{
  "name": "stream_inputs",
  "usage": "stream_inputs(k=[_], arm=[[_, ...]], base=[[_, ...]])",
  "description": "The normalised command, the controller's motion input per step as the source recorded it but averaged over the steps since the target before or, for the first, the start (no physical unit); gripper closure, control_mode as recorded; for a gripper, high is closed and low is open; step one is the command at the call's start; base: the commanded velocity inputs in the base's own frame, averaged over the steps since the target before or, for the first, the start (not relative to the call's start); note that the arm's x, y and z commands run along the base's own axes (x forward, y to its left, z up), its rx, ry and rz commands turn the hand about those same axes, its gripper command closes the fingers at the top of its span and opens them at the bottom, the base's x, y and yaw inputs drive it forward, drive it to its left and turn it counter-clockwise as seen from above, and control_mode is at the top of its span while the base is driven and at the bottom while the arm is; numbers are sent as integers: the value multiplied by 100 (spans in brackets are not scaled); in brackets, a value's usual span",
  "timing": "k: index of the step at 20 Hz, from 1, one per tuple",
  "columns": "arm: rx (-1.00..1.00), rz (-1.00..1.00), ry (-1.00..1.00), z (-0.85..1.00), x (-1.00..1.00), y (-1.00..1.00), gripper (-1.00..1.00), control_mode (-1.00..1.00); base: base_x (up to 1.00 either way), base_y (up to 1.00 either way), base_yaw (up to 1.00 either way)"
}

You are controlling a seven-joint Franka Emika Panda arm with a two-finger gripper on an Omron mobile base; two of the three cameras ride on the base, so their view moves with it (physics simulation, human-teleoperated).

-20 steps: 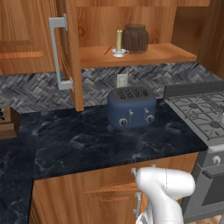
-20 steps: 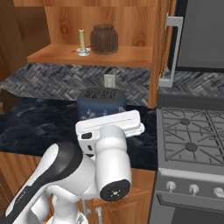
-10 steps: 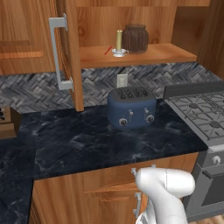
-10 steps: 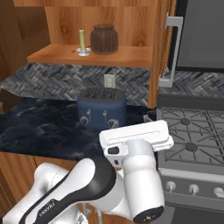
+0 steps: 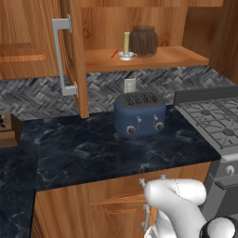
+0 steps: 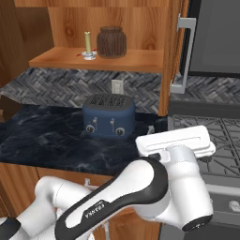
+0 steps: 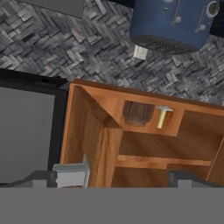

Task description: Pick the candle and jar from the dining table and place them in the open cabinet. Close the cabinet after placing the objects.

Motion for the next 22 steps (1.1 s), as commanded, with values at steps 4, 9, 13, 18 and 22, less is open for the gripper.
stream_inputs(k=[4, 9, 13, 18, 22], arm=[[0, 10, 0, 0, 50, -47, -100, -100], [0, 10, 0, 0, 46, -45, -100, -100], [0, 1, 11, 0, 48, -39, -100, -100], [0, 2, 7, 0, 67, -7, -100, -100], [0, 4, 1, 0, 47, 0, -100, -100]], base=[[0, 0, 0], [0, 0, 0], [0, 0, 0], [0, 0, 0], [0, 0, 0]])
